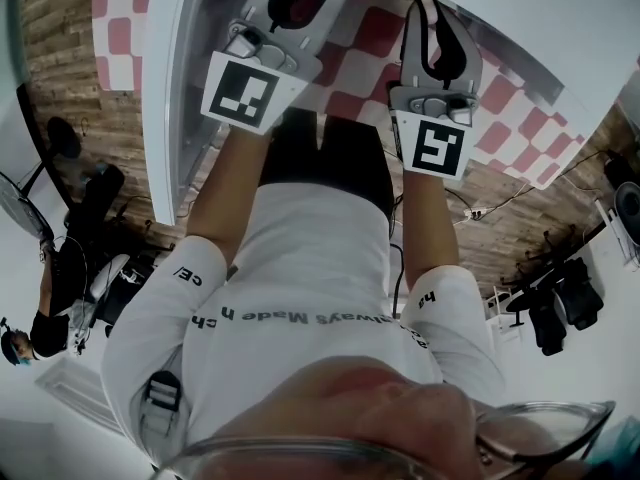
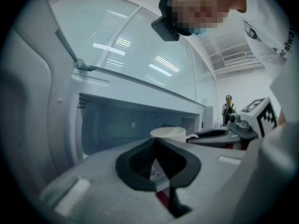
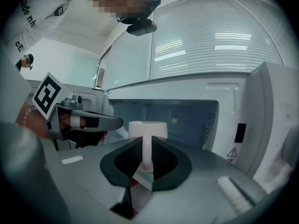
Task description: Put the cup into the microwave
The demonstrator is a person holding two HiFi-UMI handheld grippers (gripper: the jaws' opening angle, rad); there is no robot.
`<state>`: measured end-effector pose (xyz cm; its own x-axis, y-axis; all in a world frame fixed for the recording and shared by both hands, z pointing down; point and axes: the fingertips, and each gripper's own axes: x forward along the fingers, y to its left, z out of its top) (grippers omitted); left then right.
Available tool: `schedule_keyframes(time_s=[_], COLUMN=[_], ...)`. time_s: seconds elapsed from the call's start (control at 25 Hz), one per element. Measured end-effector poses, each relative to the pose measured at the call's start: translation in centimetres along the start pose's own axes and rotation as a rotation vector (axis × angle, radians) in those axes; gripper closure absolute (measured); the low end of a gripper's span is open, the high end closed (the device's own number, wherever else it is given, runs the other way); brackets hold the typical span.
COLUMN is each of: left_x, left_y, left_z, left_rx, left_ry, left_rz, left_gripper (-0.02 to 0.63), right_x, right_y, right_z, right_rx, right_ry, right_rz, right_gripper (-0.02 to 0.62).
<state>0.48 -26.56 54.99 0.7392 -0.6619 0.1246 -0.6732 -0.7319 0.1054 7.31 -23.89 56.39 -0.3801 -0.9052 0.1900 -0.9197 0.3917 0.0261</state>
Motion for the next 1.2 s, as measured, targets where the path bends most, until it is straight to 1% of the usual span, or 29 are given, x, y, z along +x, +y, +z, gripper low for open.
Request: schedule_keyframes(time_s=[0.16, 0.6, 1.2], left_x=[0.9, 2.9, 3.9], left_y=[0.5, 1.9, 2.3], left_z=[-0.4, -1.2, -2.2], left_rx=[0.011, 0.031, 0.048], left_ry=[-0.005, -0.007, -0.005], left_rz=[0.006, 0.018, 0.006], left_gripper=[0.601, 0.601, 0.601], right_x=[1.2, 3.7, 5.7], right_y=[-0.7, -1.8, -1.7], right_z=[-0.1, -0.7, -1.5], right_rx=[0.014, 0.029, 0.029], right_ry=[-0.017, -0.034, -0.051], right_rz=[-0.022, -0.046, -0.046], right_gripper=[0.555, 0.555, 0.555])
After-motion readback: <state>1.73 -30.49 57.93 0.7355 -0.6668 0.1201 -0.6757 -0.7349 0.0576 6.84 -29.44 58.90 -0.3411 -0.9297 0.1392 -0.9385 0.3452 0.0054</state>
